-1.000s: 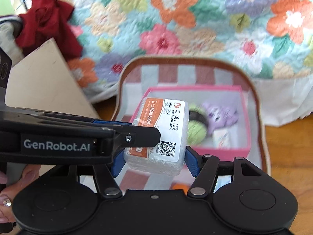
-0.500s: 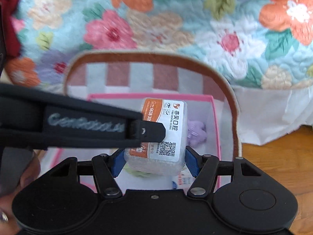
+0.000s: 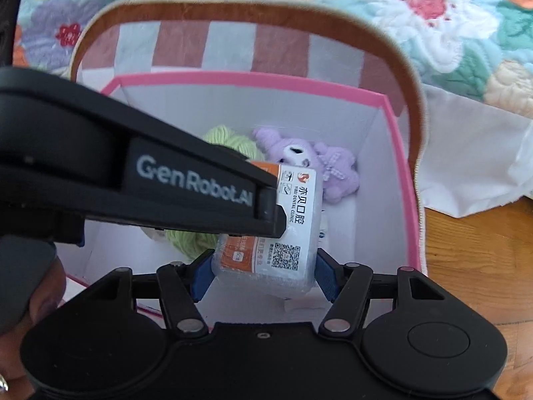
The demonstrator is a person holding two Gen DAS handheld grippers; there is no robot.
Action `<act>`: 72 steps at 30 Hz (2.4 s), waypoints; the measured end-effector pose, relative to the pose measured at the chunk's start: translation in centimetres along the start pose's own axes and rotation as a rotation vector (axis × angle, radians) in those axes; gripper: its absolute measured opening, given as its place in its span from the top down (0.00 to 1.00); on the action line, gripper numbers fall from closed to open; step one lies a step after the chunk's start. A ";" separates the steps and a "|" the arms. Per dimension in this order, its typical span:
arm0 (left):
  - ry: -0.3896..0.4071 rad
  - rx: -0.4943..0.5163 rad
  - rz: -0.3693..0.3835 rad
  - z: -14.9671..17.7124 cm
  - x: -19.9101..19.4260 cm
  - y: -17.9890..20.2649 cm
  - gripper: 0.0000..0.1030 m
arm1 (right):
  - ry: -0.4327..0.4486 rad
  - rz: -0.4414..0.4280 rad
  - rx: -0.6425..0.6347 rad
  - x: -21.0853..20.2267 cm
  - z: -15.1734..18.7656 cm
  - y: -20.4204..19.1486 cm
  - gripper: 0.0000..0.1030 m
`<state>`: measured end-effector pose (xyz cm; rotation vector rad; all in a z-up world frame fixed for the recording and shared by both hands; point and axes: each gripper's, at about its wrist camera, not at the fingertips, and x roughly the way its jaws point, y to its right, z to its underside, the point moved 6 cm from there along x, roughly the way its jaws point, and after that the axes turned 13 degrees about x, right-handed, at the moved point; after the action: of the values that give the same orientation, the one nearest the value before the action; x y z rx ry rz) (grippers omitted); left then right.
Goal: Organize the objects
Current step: 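Carry the mask box into the pink box and release, then lower the left tool onto the orange makeup sponge and close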
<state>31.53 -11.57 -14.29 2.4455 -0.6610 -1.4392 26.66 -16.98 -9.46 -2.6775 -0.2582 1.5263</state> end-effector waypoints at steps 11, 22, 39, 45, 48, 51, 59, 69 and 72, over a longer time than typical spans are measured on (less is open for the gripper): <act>0.032 -0.016 -0.085 0.7 -2.5 -2.4 0.68 | -0.041 -0.198 0.048 0.2 -0.4 -1.7 0.35; -0.012 -0.027 -0.032 1.3 -0.9 -0.9 0.66 | -0.129 -0.221 0.095 0.2 -0.9 0.1 0.35; -0.024 -0.078 -0.119 3.3 -0.2 -3.6 0.70 | -0.144 -0.278 0.172 1.6 0.1 2.1 0.57; 0.005 -0.085 -0.119 3.6 -2.1 -3.3 0.70 | -0.095 -0.240 0.169 0.4 0.0 2.5 0.58; 0.013 -0.062 -0.110 3.5 -4.0 -2.3 0.70 | -0.050 -0.237 0.159 -2.7 -0.2 3.2 0.58; 0.009 -0.004 -0.113 3.4 -6.3 -0.6 0.70 | -0.021 -0.260 0.130 -6.3 -0.4 3.4 0.57; 0.014 0.131 -0.091 4.8 -13.1 4.3 0.62 | -0.007 -0.270 0.009 -16.0 0.0 4.1 0.56; 0.017 0.193 -0.086 10.1 -17.0 6.2 0.57 | -0.012 -0.360 -0.043 -21.8 4.0 4.5 0.44; 0.013 0.180 -0.076 11.8 -17.3 5.9 0.54 | -0.021 -0.393 -0.092 -22.2 5.8 3.5 0.40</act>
<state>12.53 -7.85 -4.38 2.6403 -0.7316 -1.4475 11.00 -24.43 5.97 -2.4759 -0.8183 1.4470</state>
